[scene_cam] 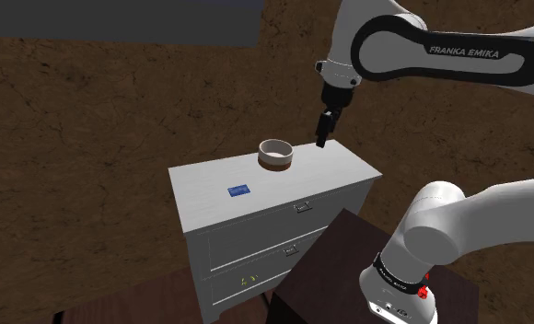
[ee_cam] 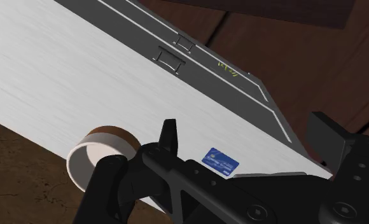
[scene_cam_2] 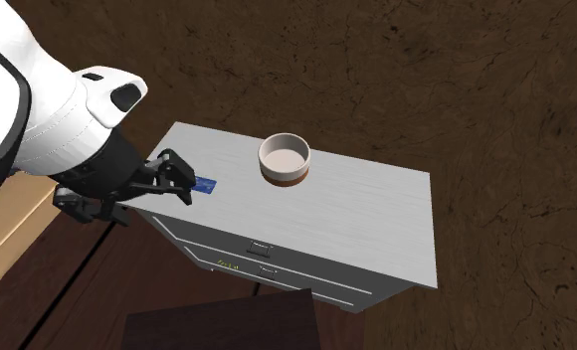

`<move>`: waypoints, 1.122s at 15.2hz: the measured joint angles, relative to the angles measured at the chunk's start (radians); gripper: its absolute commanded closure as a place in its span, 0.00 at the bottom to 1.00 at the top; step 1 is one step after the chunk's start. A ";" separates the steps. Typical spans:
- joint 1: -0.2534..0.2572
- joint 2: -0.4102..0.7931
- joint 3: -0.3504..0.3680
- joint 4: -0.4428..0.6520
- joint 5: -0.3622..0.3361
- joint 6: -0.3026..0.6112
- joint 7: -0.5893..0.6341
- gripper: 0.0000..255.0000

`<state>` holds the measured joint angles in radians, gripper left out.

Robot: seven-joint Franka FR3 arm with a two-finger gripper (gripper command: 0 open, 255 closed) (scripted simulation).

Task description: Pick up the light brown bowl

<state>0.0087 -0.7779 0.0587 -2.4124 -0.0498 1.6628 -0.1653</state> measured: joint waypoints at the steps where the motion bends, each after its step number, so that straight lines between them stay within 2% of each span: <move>1: 0.000 0.000 0.000 0.000 0.000 0.000 0.000 0.00; 5: -0.015 0.086 -0.029 0.002 -0.017 0.083 -0.026 0.00; 8: -0.027 0.187 -0.052 0.002 -0.027 0.183 -0.044 0.00; 17: -0.056 0.507 -0.119 0.108 -0.035 0.395 -0.110 0.00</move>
<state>-0.0473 -0.2704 -0.0600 -2.3049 -0.0852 2.0581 -0.2754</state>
